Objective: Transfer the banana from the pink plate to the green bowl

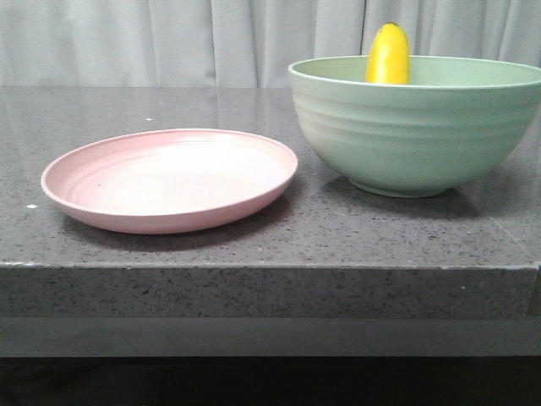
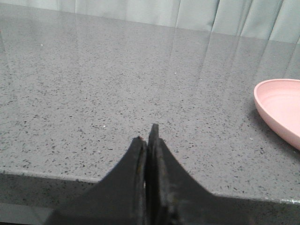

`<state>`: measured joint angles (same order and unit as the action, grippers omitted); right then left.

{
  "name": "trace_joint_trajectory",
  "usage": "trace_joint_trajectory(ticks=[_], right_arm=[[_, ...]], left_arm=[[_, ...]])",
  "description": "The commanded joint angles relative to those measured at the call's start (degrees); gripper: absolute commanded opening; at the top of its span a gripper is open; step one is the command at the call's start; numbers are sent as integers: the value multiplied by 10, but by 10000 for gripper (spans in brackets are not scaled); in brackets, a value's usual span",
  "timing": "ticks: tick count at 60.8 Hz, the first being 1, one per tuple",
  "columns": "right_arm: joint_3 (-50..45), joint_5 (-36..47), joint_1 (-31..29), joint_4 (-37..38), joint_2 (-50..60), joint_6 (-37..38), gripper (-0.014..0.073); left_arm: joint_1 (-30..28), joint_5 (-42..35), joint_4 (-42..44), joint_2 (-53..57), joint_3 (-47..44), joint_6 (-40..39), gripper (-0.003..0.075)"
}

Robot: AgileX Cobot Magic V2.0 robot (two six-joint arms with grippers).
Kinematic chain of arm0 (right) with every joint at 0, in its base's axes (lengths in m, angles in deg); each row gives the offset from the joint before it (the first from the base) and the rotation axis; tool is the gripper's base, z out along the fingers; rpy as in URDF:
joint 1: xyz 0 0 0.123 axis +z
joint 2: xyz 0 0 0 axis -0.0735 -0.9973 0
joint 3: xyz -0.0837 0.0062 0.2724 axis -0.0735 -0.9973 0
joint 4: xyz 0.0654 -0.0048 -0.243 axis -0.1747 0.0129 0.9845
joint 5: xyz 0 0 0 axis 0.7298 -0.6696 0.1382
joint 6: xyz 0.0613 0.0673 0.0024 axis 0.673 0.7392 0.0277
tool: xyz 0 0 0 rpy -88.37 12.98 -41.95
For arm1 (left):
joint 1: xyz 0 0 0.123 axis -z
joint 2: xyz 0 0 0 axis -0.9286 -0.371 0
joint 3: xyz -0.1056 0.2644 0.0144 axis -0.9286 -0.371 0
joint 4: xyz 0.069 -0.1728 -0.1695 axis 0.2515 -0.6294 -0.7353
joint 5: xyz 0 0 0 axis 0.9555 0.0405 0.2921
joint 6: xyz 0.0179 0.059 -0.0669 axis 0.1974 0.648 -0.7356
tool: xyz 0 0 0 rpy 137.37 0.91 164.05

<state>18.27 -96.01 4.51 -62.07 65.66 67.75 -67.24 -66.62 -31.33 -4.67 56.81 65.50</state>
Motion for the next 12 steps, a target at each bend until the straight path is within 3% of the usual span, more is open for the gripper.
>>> trace_joint_trajectory(ticks=[1, 12], right_arm=[[0, 42, -2, 5, 14, 0, -71], [0, 42, -2, 5, 14, 0, -71]], left_arm=[[-1, -49, -5, 11, -2, -6, -20], [-1, -49, -5, 11, -2, -6, -20]])
